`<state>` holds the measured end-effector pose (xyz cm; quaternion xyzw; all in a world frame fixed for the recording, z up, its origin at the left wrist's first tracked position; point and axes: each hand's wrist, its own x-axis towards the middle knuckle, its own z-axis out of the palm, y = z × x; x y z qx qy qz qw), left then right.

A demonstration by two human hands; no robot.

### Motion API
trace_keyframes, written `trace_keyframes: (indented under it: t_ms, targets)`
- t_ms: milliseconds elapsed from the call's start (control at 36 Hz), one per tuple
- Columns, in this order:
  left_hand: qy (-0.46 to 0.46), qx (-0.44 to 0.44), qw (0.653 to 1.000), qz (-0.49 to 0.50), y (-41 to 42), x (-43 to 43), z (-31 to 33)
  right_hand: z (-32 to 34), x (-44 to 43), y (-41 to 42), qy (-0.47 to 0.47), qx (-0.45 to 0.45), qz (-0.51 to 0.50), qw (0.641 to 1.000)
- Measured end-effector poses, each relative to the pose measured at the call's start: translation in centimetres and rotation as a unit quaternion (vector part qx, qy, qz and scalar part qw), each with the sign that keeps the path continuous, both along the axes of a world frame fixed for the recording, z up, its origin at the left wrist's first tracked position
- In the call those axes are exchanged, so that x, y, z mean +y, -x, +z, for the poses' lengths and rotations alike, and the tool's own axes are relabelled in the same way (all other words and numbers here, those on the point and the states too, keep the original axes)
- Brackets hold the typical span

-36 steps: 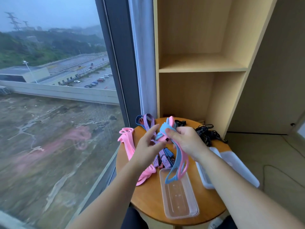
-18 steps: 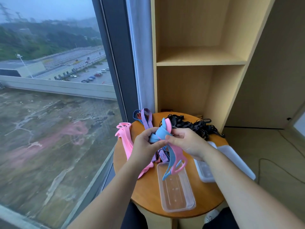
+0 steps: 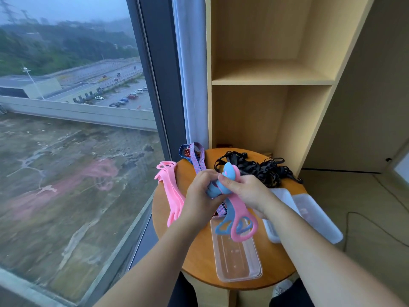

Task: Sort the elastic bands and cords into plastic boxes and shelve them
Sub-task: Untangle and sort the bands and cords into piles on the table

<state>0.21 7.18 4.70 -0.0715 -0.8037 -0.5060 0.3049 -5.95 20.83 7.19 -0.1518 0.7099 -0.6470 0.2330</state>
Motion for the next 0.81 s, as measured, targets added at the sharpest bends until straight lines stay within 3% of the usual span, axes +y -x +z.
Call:
trace_keyframes:
  t_ms: [167, 278, 694, 806]
  targets:
    - [-0.101, -0.157, 0.98, -0.071, -1.1, -0.3, 0.8, -0.5, 0.6, -0.1, 0.014, 0.012, 0.026, 1.0]
    - [-0.058, -0.209, 0.97, -0.115, -1.3, -0.8, 1.9, -0.6, 1.0, -0.3, -0.022, 0.044, 0.057, 0.997]
    - [0.032, -0.035, 0.999, 0.022, -1.2, 1.4, 2.1, 0.8, 0.2, -0.5, -0.056, 0.043, -0.002, 0.997]
    - [-0.001, -0.068, 0.998, 0.002, -0.9, 1.0, 1.7, 0.6, 0.5, -0.5, 0.005, 0.022, -0.001, 1.0]
